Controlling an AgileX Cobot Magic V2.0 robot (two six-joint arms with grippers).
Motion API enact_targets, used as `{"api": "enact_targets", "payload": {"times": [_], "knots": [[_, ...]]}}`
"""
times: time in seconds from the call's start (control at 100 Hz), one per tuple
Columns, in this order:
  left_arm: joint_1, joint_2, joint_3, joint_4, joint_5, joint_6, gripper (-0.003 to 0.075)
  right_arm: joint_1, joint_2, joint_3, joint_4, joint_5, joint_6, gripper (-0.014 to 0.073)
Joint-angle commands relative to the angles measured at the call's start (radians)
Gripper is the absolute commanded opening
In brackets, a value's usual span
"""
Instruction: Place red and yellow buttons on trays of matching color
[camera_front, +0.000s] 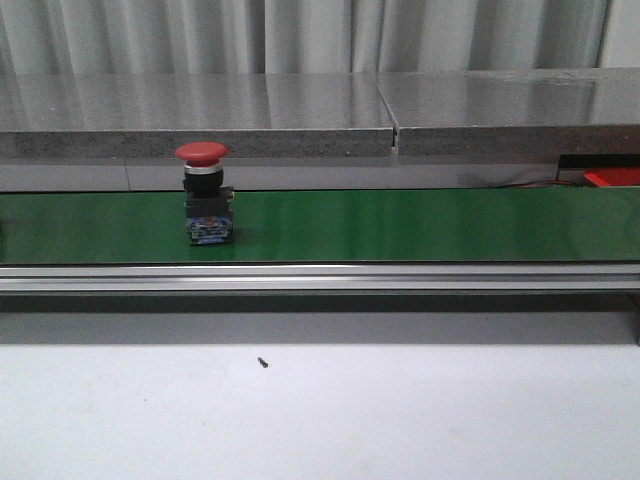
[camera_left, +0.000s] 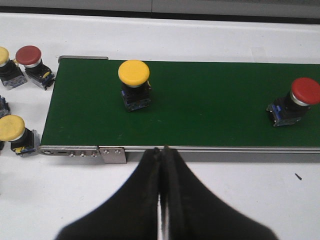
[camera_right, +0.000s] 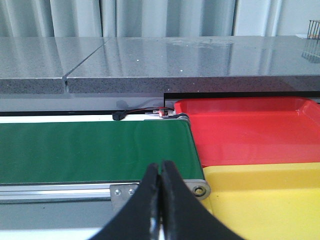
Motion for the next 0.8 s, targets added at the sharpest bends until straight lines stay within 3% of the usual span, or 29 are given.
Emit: {"api": "enact_targets", "payload": {"times": [0.0,0.17,0.43,0.79], "knots": [[-0.006,-0.065,0.017,-0.014,-0.075,0.003,-0.0018,0.002,-0.022,-0.014,-0.010,-0.103,0.001,-0.0067],[-0.006,-0.161,0.066,-0.014,-0.072,0.003,-0.0018,0.003,-0.021,-0.032,0.016,-0.111,0.008,-0.0067],[-0.006,-0.212,0.067,-0.012,-0.069,0.003,-0.0018,0.003,0.128,-0.271,0.051,0.196,0.011,-0.0067],[-0.006,-0.210,0.067,-0.012,-0.067,0.003,-0.0019,0.004,0.413,-0.466,0.074,0.241,0.011,-0.0067]]}}
